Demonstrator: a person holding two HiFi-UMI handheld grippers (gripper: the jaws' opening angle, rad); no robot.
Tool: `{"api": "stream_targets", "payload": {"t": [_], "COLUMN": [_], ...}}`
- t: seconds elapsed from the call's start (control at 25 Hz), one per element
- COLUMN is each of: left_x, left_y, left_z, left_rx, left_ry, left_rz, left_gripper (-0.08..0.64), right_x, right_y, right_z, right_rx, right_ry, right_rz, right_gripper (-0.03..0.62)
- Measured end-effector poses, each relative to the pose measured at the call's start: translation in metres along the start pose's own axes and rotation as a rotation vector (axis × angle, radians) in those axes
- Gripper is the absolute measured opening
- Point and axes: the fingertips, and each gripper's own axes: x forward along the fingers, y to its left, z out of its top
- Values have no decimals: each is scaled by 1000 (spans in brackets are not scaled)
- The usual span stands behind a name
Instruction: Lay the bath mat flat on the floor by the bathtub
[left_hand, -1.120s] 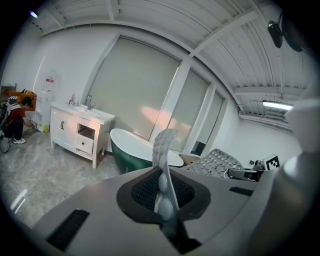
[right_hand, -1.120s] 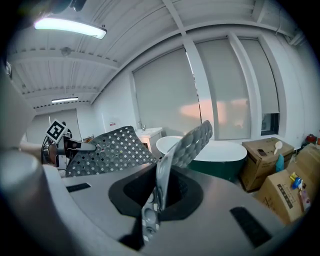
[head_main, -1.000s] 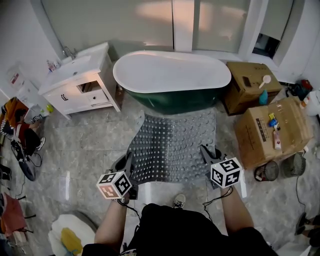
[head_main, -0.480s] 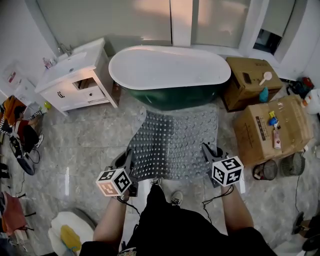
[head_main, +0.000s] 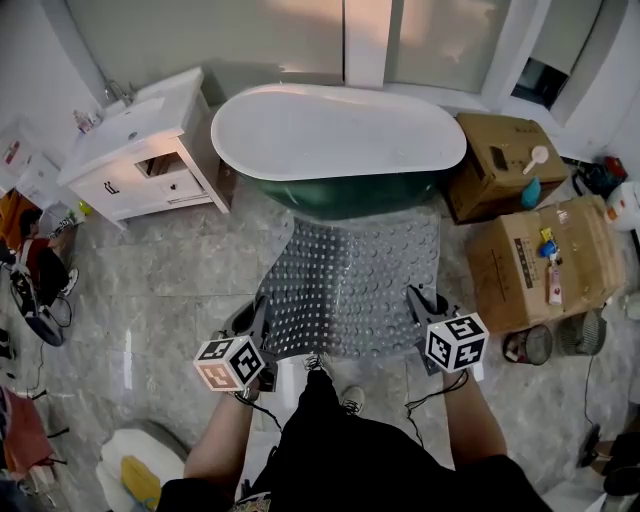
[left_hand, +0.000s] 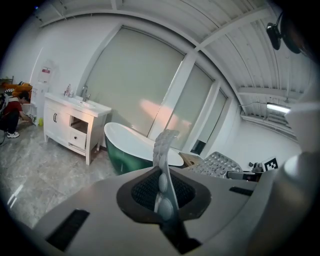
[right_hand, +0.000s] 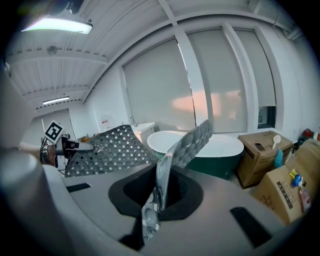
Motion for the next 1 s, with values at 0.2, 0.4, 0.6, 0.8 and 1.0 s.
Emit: {"api": "stream_targets", "payload": {"t": [0.2, 0.4, 0.6, 0.8, 1.0], "left_x": [33, 65, 89, 108, 124], "left_y": [29, 56, 89, 123, 154], "left_z": [19, 38, 54, 67, 73], "left_rx": [-14, -14, -25, -32, -42], "left_ry": [2, -6, -2, -2, -8], "left_rz": [-2, 0, 11, 21, 33], "left_gripper": [31, 31, 29, 31, 31], "right_x": [42, 86, 131, 173, 205], "right_y": [-7, -16, -16, -11, -10], "right_z": [13, 23, 32, 38, 37], "right_rx": [4, 12, 21, 24, 23], "right_ry": [23, 42, 64, 83, 97], "right_rz": [-11, -21, -26, -26, -32], "right_gripper": [32, 32, 32, 32, 32]}}
